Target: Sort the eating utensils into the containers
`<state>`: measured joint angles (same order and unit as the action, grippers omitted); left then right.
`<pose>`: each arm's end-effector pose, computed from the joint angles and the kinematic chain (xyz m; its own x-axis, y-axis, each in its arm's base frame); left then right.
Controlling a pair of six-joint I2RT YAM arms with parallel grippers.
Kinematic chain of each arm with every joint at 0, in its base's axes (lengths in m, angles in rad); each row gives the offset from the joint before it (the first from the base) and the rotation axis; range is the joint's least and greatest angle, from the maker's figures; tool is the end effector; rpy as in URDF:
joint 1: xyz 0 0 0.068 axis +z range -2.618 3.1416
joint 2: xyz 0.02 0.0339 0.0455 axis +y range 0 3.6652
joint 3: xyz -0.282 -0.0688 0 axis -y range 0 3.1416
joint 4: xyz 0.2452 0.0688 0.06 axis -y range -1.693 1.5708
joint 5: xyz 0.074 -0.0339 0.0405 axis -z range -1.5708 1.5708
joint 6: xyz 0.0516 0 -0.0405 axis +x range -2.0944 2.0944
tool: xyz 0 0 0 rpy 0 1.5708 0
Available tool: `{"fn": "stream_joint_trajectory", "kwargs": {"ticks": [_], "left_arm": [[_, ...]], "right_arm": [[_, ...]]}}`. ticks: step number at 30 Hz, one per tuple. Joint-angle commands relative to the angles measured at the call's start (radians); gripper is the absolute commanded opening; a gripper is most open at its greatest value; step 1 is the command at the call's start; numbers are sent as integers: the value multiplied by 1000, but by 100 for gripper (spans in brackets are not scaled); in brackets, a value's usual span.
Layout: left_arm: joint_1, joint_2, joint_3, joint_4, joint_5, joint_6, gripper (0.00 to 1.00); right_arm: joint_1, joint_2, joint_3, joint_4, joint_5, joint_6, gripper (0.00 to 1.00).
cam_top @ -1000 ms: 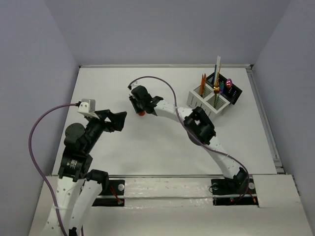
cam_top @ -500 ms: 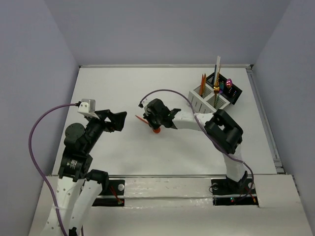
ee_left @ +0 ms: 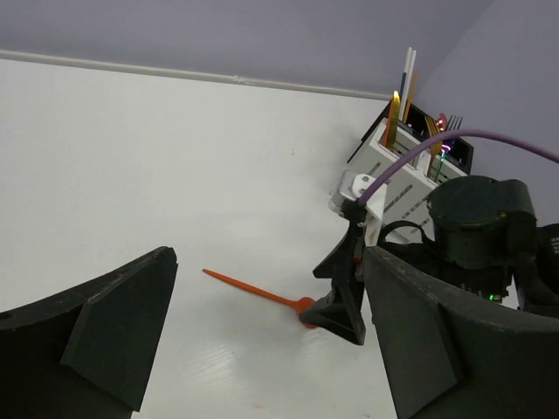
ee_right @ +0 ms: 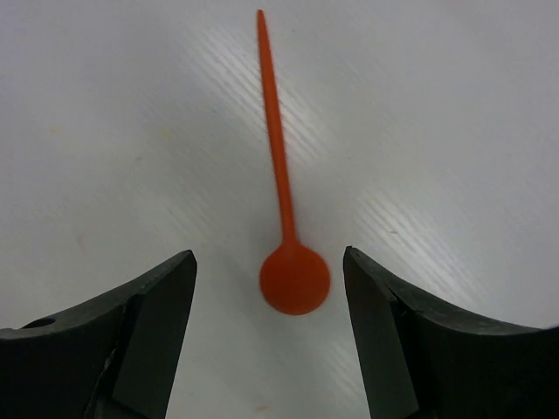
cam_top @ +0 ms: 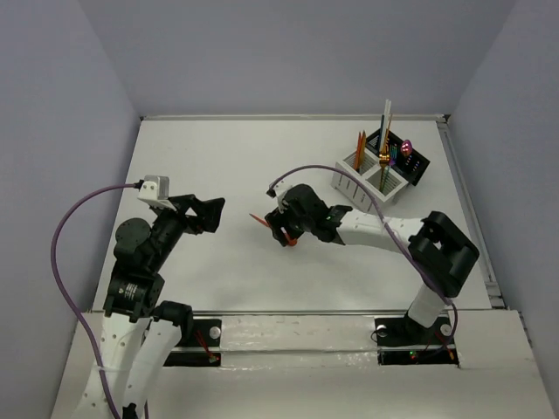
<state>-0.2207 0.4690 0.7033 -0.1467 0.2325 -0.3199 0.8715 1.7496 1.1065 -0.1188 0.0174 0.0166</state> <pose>0.1113 -0.0372 0.3671 -0.0564 -0.3010 -0.9520 0.4417 0.8476 -0.2941 0.2538 0.3004 0.2053 -0.4568 -0.5174 -0.7236 -0.7496 0.6619 0.0000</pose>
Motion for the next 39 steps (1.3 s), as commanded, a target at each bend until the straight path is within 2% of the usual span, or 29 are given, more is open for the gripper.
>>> {"fn": "stream_joint_trajectory", "kwargs": {"ticks": [1,8,12,17,22,29,36,39], "left_arm": [[6,8,21,58,14,10,99],[6,20,21,61,27,8,99],[6,22,19,62,25,10,99],[6,22,19,61,25,10,99],[6,22,19,61,28,12,99],[6,17,19,59,25,10,99],[6,13,19,58,25,10,99],[6,13,21,56,24,12,99]], "right_arm": [[61,-76,-92,168,-134,256,74],[106,-27,-169,297,-154,460,79],[106,17,-151,255,-45,511,80],[97,33,-134,182,194,568,86],[9,65,-129,192,190,576,90],[-91,183,-8,220,177,534,92],[-135,307,249,30,301,471,91],[-135,370,324,-53,364,450,83]]}}
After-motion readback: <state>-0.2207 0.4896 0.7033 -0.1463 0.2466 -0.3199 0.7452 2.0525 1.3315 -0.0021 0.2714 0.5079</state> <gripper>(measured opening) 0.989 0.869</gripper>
